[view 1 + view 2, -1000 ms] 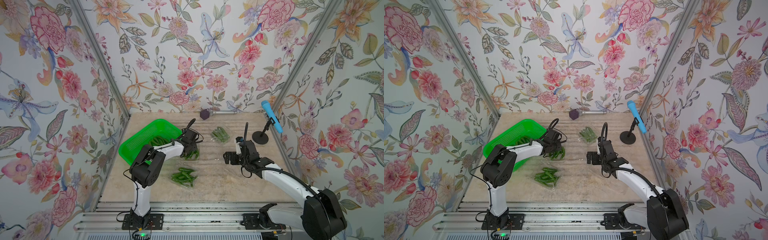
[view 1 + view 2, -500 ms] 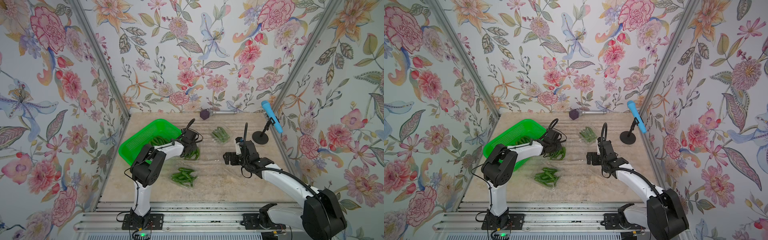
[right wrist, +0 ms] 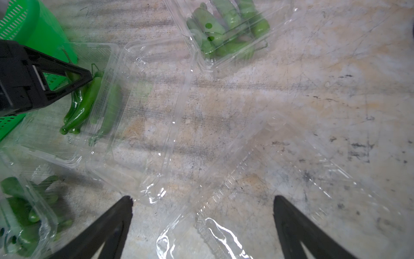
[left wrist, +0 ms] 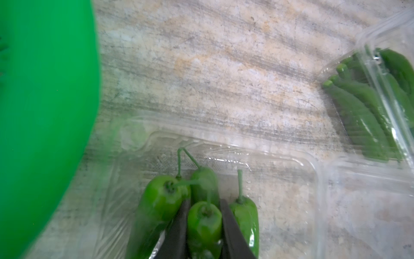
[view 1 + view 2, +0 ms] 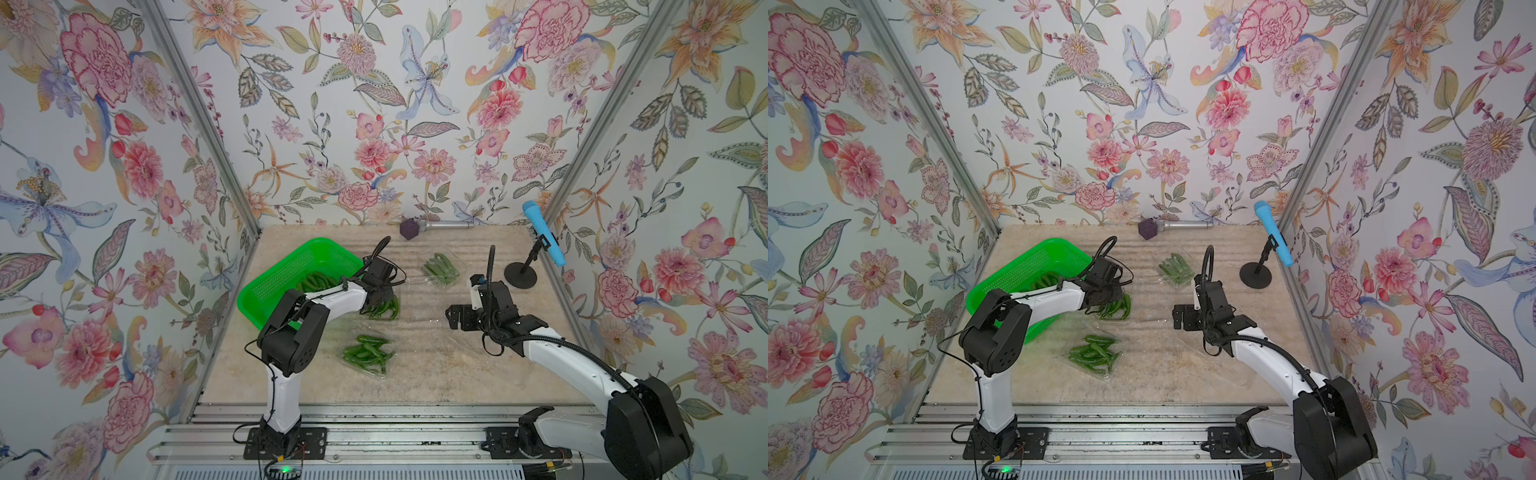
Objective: Take small green peppers out of containers
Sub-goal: Pick up the green pepper from the packing box.
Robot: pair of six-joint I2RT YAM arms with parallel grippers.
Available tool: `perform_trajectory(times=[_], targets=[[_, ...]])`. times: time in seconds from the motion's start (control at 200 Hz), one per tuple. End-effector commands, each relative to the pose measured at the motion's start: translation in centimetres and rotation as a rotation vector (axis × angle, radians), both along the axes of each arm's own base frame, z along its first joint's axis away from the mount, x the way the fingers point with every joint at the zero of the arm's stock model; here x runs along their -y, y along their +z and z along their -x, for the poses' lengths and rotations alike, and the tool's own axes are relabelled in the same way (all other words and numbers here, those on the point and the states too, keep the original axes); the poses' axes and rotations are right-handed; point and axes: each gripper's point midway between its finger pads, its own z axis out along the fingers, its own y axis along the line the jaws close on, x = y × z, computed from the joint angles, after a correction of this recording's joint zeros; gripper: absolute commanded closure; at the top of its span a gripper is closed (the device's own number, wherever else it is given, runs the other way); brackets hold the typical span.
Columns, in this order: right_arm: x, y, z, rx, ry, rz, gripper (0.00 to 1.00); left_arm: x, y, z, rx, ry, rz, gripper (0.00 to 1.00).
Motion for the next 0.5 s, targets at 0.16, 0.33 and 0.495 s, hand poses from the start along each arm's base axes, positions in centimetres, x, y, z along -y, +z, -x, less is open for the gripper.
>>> perform_trajectory(times=[0.16,0.33,0.495], targets=[[-0.6,0.6,-0.9,0.009,0.021,-0.013,0.00,-0.5,4.5,1.4,0.062,-0.062,-0.039,0.90],[-0.9,0.9,-1.0,0.017,0.024,-0.025,0.00,-0.8,7.1,1.3,0.115,-0.073,-0.038,0.89],[-1.5,1.1,-1.3,0.019,0.034,-0.048,0.00,-2.8,11.3,1.1,0.183,-0.051,-0.107,0.88]])
